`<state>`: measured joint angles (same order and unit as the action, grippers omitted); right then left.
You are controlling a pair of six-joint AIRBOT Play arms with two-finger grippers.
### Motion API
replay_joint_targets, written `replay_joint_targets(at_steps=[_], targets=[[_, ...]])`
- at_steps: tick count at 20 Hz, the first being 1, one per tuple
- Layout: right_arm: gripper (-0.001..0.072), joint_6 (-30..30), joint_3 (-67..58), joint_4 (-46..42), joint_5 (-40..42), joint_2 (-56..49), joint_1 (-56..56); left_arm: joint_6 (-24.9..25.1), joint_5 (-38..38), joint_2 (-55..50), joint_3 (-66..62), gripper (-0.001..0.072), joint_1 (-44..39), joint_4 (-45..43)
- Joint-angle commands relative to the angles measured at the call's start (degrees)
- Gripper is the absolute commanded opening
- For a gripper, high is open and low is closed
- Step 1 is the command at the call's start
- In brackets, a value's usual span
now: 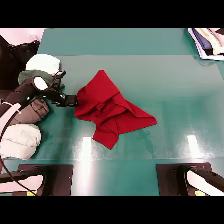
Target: Fold the shirts.
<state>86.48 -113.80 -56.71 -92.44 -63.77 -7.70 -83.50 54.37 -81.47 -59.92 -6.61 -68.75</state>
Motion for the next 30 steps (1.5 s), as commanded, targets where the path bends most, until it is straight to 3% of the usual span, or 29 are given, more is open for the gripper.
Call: replay_joint_targets(at_steps=[1,7,12,13,14,15,22,25,28,30], targets=[[0.0015,0.0,0.0,0.0,-0.7,0.0,0.0,-0.5,-4.2,-2.1,-0.5,0.0536,0.0,0.4],[0.0016,0.0,0.0,0.0,-0.7,0.0,0.0,-0.5,-6.9,-3.5,-1.0,0.0535,0.0,3.5],[0.0015,0.0,0.0,0.0,-0.8,0.0,0.0,4.2,-9.5,-4.5,-1.5,0.0533,0.0,10.7],[0.0016,0.0,0.0,0.0,-0.8,0.0,0.0,4.2,-10.0,-4.5,-1.8,0.0379,0.0,10.9],[0.0015,0.0,0.0,0.0,-1.2,0.0,0.0,4.2,-10.3,-4.5,-2.4,0.0131,0.0,10.9],[0.0016,0.0,0.0,-0.1,-1.9,0.0,0.0,4.2,-10.3,-4.5,-3.1,0.0032,0.0,10.9],[0.0016,0.0,5.5,-6.5,-6.6,1.5,0.0,4.7,6.8,-4.4,-22.0,0.0025,0.0,5.5],[0.0016,0.0,22.2,-7.9,-3.9,5.5,0.0,6.0,13.6,-4.1,-31.3,0.0025,0.0,5.5],[0.0026,0.0,44.6,-7.6,7.6,10.9,0.0,6.0,14.1,-1.5,-35.4,0.0025,0.0,5.5],[0.0425,0.0,58.9,-7.2,16.6,13.4,0.0,6.0,14.1,0.5,-35.9,0.0025,0.0,5.5]])
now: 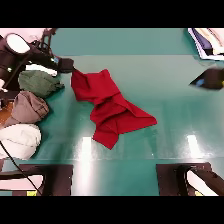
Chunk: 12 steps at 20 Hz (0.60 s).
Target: Fold the shirts.
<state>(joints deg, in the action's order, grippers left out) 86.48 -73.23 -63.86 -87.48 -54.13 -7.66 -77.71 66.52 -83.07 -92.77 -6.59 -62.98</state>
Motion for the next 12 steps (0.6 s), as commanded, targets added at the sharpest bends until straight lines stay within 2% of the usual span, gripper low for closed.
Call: replay_joint_targets(at_steps=[1,5,12], targets=[[0.0452,-0.1,24.1,-0.1,14.6,4.1,0.0,0.2,2.2,2.7,-3.1,0.0025,0.0,-0.3],[0.0447,-3.5,33.3,-0.3,18.6,-1.1,1.9,0.1,3.1,3.1,-3.0,0.0025,0.0,-0.2],[0.0447,-3.7,27.4,-0.9,23.5,-15.5,11.2,0.0,4.7,3.1,-3.0,0.0026,0.0,-0.3]])
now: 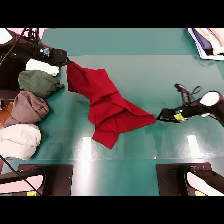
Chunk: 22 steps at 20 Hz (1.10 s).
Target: Fold the shirts.
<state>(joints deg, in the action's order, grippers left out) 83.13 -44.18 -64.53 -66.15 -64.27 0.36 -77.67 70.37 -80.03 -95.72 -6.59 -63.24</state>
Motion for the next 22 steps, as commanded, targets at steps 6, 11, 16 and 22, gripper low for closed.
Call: replay_joint_targets(at_steps=[6,11,16,22], targets=[[0.0445,0.0,-8.2,-4.7,2.2,-13.0,7.7,-0.1,1.2,0.1,-0.1,0.0026,0.0,0.0],[0.0222,-0.1,-6.6,-4.6,3.0,-13.8,7.8,0.0,1.2,0.1,-0.1,0.0025,0.0,0.0],[0.0014,-0.1,-6.6,-4.7,3.0,-8.5,7.0,-0.4,0.3,1.6,-2.3,0.0025,0.0,-0.1],[0.0012,0.4,-25.4,-4.5,7.5,10.6,-0.5,-0.3,-1.9,9.7,-18.5,0.0025,0.0,-0.2]])
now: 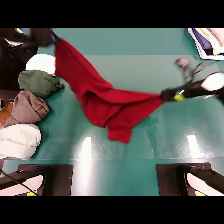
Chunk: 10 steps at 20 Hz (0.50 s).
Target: Fold the shirts.
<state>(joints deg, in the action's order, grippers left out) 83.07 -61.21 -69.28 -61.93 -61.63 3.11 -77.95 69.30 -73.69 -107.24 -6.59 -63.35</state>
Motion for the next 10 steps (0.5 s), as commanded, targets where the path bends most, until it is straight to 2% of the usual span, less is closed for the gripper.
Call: replay_joint_targets(at_steps=[1,5,10], targets=[[0.0012,0.7,-12.2,0.2,4.5,10.5,-4.6,-0.1,-0.9,5.1,-9.7,0.0025,0.0,-0.1],[0.0012,0.8,-25.3,0.2,6.8,18.3,-10.0,-0.1,-4.2,13.5,-11.9,0.0025,0.0,-0.4],[0.0013,0.8,-36.0,0.2,1.0,23.3,-16.8,0.0,-8.4,23.2,-11.9,0.0025,0.0,-0.5]])
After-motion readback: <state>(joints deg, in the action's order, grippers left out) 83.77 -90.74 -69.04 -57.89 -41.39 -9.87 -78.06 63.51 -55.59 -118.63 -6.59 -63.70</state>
